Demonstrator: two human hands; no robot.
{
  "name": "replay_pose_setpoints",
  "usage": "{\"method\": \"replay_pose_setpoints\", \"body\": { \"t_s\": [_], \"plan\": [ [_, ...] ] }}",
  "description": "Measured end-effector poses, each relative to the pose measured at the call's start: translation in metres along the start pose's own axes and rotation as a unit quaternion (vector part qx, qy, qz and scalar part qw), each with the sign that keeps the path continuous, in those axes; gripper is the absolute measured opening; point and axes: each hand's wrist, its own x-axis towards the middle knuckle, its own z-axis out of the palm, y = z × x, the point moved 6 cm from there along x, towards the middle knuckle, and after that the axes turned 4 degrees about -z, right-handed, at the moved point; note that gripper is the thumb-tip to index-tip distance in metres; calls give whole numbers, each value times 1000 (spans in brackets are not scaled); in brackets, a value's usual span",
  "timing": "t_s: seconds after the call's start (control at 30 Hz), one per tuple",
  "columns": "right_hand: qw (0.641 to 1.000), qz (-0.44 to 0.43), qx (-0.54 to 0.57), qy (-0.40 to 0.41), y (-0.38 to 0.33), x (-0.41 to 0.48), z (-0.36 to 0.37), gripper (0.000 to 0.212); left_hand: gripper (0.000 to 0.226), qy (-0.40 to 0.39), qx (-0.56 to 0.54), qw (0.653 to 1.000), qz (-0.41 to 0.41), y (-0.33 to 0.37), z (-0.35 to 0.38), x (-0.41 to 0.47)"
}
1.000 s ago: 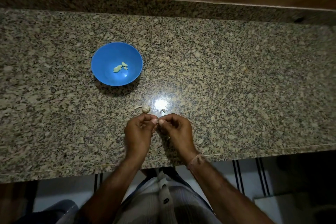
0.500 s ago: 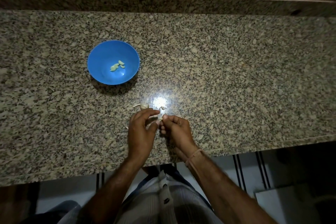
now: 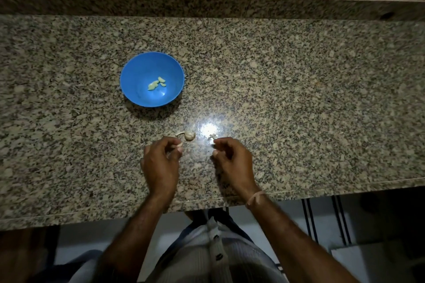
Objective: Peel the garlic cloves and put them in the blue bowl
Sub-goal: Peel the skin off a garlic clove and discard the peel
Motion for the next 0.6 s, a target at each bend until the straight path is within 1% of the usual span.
{"method": "replay_pose_setpoints", "body": {
  "t_s": [0.07,0.13,0.17,0.23,0.3,0.37,0.43,0.47,0.6],
  "plan": [
    [995,-69,-74,-9,-5,8,-3,34,27,0,19,1000,6,-2,-9,9],
    [979,-128,-153,-29,-9,18,2,42,27,-10,46,998,40,3,-12,8],
    [969,-152,-192,-40,-11,23,6,42,29,-4,59,997,55,6,-13,5],
    [951,-191,-236,-53,-12,31,13,34,35,19,76,995,63,9,-16,-8],
    [943,-218,-246,-48,-12,34,15,18,37,11,63,996,67,12,-9,-24],
    [941,-222,-251,-41,-11,34,12,10,33,-32,33,996,78,15,8,-39],
    [943,-210,-256,-33,-7,32,6,11,31,-68,24,993,91,20,26,-47],
    [950,-194,-245,-28,-4,30,1,11,33,-78,27,992,100,24,34,-48],
    [987,-103,-126,-1,3,24,-24,16,42,-95,54,987,122,40,66,-43]
  ]
}}
